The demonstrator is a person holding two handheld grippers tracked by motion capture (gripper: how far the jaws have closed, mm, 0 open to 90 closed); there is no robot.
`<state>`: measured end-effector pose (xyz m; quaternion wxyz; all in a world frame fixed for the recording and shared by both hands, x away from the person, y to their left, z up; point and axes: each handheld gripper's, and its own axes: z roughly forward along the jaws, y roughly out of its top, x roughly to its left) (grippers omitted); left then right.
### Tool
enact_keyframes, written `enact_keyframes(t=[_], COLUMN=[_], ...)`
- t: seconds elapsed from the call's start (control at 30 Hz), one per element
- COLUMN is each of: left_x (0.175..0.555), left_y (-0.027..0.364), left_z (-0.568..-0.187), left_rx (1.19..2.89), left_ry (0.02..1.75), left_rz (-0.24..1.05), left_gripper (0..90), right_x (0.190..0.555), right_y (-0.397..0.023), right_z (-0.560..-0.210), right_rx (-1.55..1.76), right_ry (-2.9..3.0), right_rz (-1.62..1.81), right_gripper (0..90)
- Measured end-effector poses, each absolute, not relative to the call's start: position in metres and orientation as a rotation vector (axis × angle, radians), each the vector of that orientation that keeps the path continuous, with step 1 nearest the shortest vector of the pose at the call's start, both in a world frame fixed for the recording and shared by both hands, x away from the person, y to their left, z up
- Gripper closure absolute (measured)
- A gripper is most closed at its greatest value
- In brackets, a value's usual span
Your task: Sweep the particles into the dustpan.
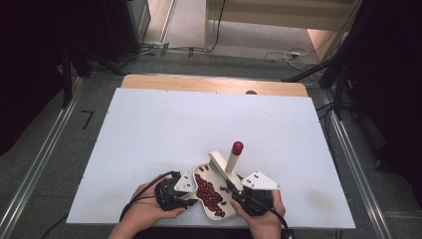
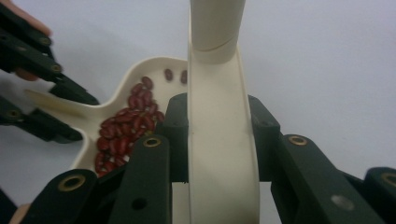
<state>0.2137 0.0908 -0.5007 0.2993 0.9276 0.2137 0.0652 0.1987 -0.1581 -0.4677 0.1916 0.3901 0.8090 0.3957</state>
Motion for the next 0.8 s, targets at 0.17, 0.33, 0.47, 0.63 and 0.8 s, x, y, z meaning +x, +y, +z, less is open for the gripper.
enact_keyframes(t=[0.17,0.33,0.47,0.63,0.8], left_x=[0.214,0.214,0.214,0.214,0.211], left_y=[0.091,0.091,0.092,0.093,0.092], left_z=[-0.501,-0.501,-0.501,-0.500,-0.497], left_rx=[2.466,2.456,2.456,2.463,2.491], left_ry=[0.562,0.568,0.563,0.555,0.543], left_rz=[0.173,0.170,0.166,0.166,0.190], left_gripper=[66.2,66.2,66.2,66.2,66.2], right_x=[0.196,0.197,0.202,0.210,0.212], right_y=[-0.148,-0.153,-0.171,-0.191,-0.193], right_z=[-0.465,-0.458,-0.449,-0.453,-0.467], right_rx=[1.058,1.047,1.079,1.136,1.162], right_ry=[2.323,2.315,2.260,2.201,2.199], right_rz=[1.155,1.218,1.236,1.178,1.133], right_gripper=[65.5,65.6,65.6,65.6,65.6])
